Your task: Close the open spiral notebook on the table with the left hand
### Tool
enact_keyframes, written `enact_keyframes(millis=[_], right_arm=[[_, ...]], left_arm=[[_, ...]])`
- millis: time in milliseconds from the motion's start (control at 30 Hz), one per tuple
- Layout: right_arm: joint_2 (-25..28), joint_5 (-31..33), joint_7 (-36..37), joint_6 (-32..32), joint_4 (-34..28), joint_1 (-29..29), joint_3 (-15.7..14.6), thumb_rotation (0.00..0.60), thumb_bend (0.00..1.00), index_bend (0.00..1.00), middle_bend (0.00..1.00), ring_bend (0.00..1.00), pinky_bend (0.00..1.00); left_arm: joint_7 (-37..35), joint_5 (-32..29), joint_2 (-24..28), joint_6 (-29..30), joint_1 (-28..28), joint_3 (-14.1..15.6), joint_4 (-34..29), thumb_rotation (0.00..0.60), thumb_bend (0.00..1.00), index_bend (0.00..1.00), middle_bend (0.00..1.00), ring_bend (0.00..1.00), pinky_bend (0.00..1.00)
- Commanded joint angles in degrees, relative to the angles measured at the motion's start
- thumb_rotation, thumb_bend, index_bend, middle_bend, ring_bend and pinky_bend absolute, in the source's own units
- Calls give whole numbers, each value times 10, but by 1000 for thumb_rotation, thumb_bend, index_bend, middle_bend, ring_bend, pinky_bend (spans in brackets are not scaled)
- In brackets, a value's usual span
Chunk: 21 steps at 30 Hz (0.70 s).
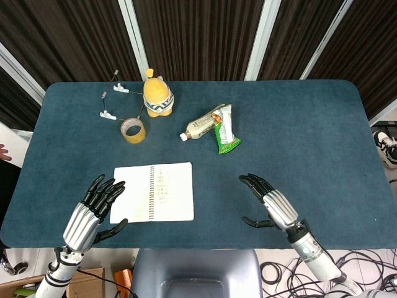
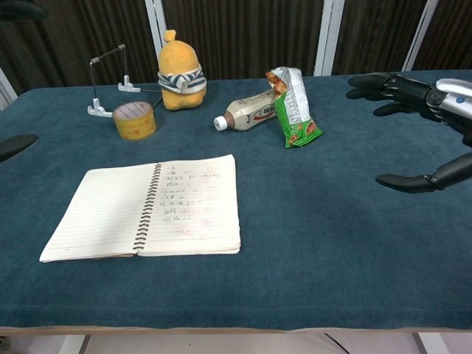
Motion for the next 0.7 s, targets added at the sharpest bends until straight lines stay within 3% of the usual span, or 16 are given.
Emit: enact_keyframes(millis=[33, 133, 300, 500, 700], right_arm=[[5, -5, 1, 3, -3, 2, -2, 600, 166, 0, 76, 29, 119], [18, -13, 3, 9, -7, 3, -5, 600, 165, 0, 76, 29, 119], [66, -17, 0, 26, -19, -14, -23, 600, 164, 0, 76, 29, 119], [114, -11, -5, 68, -27, -49, -35, 600, 163, 0, 76, 29, 119], [130, -12, -8, 94, -35, -63, -30, 600, 163, 0, 76, 29, 119]], left_arm=[[-1, -5, 0, -3, 0, 1, 2, 600, 260, 94, 143, 102, 48], [2, -18, 3, -15, 0, 4, 4, 600, 260, 88, 143, 111, 58], [37, -69, 25, -78, 8, 24, 5, 600, 282, 60, 148, 144, 173], [102, -151, 52, -175, 18, 51, -17, 600, 295, 57, 150, 136, 151], [149, -206, 30, -220, 18, 47, -11, 600, 310, 61, 156, 137, 150]])
